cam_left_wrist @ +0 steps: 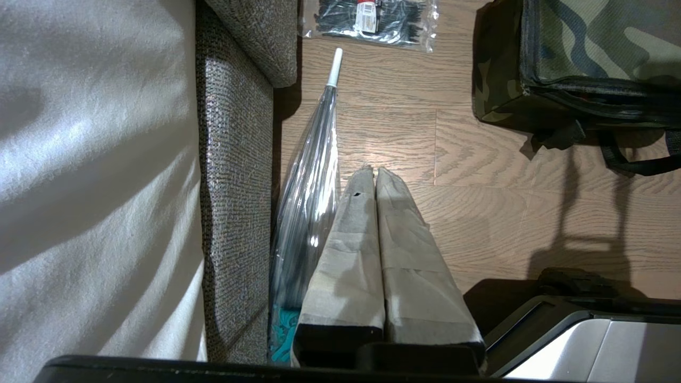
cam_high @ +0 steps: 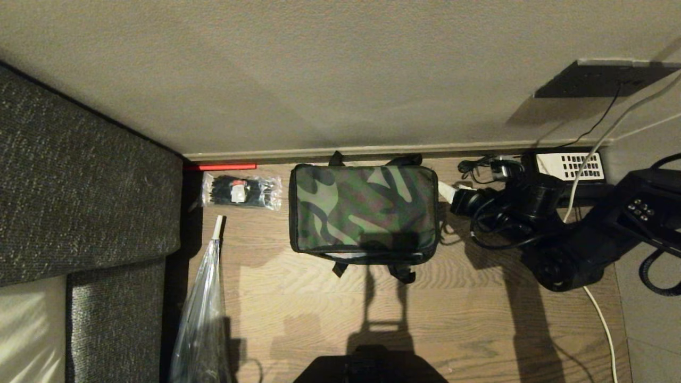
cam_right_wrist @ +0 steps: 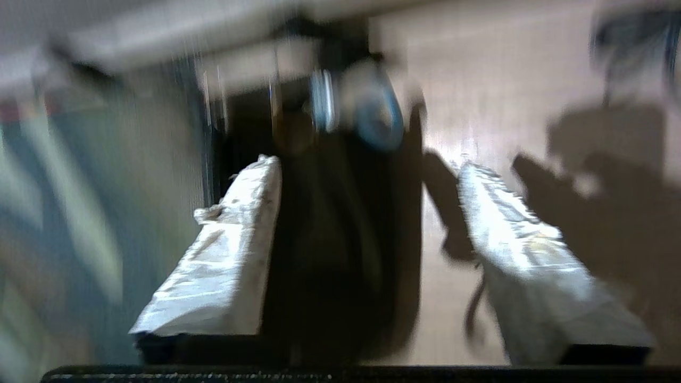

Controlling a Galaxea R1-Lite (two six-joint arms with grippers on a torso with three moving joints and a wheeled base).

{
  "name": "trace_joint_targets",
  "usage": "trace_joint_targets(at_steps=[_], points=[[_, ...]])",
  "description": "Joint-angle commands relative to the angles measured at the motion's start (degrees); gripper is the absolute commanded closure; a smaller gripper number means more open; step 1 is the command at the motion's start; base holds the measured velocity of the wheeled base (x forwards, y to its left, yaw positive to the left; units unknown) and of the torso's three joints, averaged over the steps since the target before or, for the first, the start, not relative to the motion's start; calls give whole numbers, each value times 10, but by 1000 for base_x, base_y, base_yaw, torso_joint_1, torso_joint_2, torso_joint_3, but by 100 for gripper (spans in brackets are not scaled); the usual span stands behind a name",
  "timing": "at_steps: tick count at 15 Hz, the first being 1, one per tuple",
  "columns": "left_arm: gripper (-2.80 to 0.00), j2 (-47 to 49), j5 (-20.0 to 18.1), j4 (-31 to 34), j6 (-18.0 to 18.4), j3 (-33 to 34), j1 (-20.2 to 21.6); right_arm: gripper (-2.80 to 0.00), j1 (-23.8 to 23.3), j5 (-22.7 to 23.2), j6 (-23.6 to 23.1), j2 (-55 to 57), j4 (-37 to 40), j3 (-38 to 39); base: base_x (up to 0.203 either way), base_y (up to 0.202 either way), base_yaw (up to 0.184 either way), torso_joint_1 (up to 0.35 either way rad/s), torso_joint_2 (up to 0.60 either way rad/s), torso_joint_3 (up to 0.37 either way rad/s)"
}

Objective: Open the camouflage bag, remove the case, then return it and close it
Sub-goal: Open the top of the storage box

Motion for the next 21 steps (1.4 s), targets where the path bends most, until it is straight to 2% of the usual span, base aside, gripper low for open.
trace_joint_targets(at_steps=[1, 3, 5, 6, 10, 11, 13, 16, 21], points=[[0, -1, 0, 0, 0, 2, 0, -280, -7, 22, 4, -59, 10, 71, 0, 0, 0, 0, 0, 0], [0, -1, 0, 0, 0, 2, 0, -280, -9, 29, 20, -91, 64, 93, 0, 0, 0, 0, 0, 0], [0, -1, 0, 0, 0, 2, 0, -280, 4, 30, 86, -107, 122, 102, 0, 0, 0, 0, 0, 0], [0, -1, 0, 0, 0, 2, 0, -280, 21, 29, 115, -111, 137, 102, 0, 0, 0, 0, 0, 0], [0, -1, 0, 0, 0, 2, 0, -280, 47, 29, 164, -120, 166, 98, 0, 0, 0, 0, 0, 0], [0, -1, 0, 0, 0, 2, 0, -280, 65, 29, 190, -120, 183, 94, 0, 0, 0, 0, 0, 0], [0, -1, 0, 0, 0, 2, 0, -280, 84, 27, 195, -112, 193, 81, 0, 0, 0, 0, 0, 0], [0, -1, 0, 0, 0, 2, 0, -280, 90, 27, 199, -100, 196, 69, 0, 0, 0, 0, 0, 0], [0, -1, 0, 0, 0, 2, 0, -280, 99, 25, 232, -81, 198, 27, 0, 0, 0, 0, 0, 0]])
